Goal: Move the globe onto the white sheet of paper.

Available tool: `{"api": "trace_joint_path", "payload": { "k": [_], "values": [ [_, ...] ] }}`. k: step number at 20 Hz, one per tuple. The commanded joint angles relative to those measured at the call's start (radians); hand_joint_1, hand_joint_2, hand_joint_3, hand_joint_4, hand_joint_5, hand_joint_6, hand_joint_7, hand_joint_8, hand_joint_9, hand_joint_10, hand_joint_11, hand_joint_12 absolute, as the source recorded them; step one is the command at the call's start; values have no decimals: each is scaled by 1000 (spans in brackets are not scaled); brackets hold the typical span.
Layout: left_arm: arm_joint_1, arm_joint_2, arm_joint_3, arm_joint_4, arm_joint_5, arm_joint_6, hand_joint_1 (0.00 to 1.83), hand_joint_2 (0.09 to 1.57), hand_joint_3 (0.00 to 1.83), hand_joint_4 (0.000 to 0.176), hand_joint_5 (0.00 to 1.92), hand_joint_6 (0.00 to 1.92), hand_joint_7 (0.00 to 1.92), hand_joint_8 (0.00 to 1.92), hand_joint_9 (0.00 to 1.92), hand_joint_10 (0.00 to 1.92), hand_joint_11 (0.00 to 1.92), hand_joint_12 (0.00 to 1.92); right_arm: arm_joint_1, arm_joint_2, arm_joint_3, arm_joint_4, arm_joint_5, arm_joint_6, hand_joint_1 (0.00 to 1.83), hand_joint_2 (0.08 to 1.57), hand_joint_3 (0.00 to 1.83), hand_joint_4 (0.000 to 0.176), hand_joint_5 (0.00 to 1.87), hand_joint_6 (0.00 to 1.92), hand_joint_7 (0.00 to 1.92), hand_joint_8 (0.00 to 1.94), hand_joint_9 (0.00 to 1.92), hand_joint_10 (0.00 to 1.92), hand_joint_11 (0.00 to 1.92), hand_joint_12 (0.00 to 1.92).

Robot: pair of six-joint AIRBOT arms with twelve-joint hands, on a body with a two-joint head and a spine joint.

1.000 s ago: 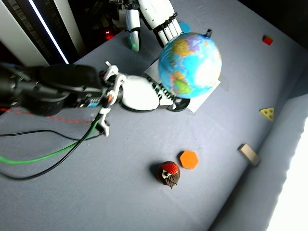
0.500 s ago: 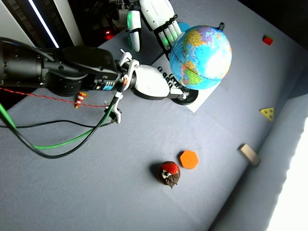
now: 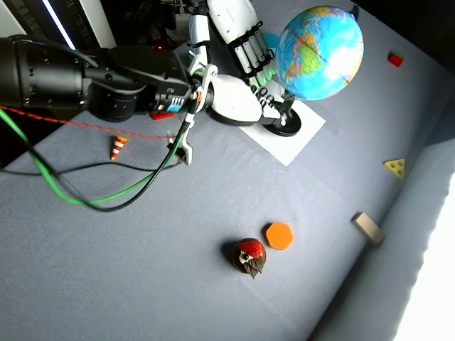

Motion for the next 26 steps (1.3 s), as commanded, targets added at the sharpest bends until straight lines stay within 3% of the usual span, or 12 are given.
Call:
{"api": "trace_joint_path", "payload": {
  "k": [1,10,22,26],
  "values": [
    [0,5,2,61,-79,-6,0,1166,1,0,28,4,13,1,0,0,0,0,3,3,-6,5,-8,5,0,1188,0,0,163,7,173,7,186,6,0,315],
    [-3,8,-2,68,-80,-23,0,1167,0,0,19,1,0,0,0,0,0,0,-13,46,-28,5,-8,27,0,1190,0,0,165,6,174,4,186,5,0,312],
    [-20,27,-27,60,-80,-24,0,1167,0,0,31,7,15,5,0,0,0,0,5,44,-27,5,-1,29,0,1189,0,0,172,3,191,1,200,6,0,379],
    [-36,32,-65,-10,-69,-18,0,1167,0,0,32,6,15,4,0,0,0,0,20,9,-5,5,5,32,0,1189,0,0,173,3,190,0,200,6,0,380]
  ]
}}
